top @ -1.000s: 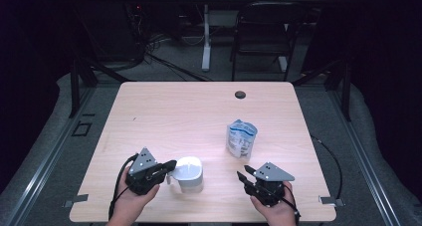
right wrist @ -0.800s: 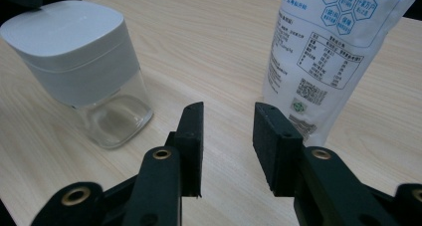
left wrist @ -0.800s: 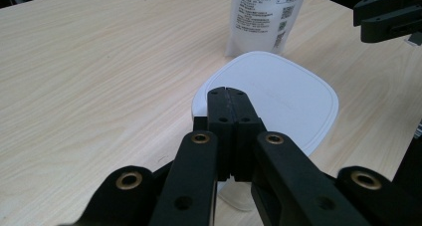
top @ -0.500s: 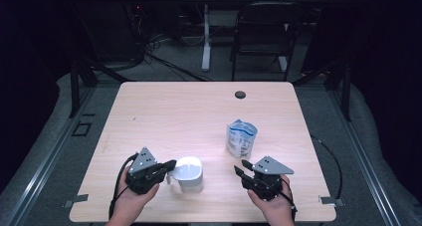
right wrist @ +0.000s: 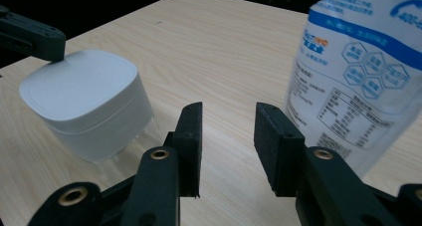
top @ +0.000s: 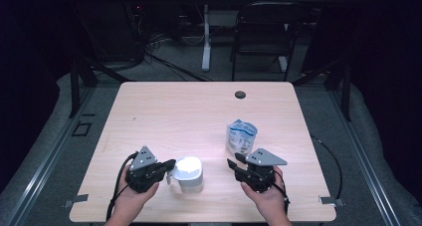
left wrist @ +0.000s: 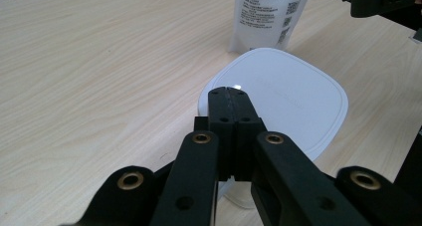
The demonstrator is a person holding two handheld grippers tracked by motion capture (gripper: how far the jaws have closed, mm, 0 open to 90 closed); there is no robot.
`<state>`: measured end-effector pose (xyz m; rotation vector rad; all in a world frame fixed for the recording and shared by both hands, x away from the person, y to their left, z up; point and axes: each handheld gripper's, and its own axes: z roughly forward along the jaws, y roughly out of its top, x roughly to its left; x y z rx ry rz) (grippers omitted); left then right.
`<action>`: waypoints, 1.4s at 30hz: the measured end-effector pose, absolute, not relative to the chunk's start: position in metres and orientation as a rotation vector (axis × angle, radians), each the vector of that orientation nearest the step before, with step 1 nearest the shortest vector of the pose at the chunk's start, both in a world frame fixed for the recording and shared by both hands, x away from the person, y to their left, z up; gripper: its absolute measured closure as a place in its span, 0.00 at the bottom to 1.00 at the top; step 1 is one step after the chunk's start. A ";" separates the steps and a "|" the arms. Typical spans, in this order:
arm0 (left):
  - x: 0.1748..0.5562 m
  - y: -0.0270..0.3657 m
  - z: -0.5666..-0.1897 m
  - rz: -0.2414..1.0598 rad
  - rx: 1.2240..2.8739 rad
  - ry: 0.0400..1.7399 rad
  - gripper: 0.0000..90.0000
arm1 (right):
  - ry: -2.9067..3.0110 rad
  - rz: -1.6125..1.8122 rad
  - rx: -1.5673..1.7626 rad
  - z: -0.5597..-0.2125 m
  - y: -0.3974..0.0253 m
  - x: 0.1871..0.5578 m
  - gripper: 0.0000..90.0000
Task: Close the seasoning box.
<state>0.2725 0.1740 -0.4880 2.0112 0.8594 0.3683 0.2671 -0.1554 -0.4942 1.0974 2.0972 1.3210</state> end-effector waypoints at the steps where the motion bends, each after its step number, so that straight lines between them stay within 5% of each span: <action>1: 0.272 0.174 -0.488 0.370 2.012 0.858 1.00 | 2.105 1.325 1.090 -0.493 -0.153 0.269 0.71; 42: 0.268 0.174 -0.485 0.352 2.055 0.830 1.00 | 2.149 1.318 1.032 -0.504 -0.130 0.263 0.69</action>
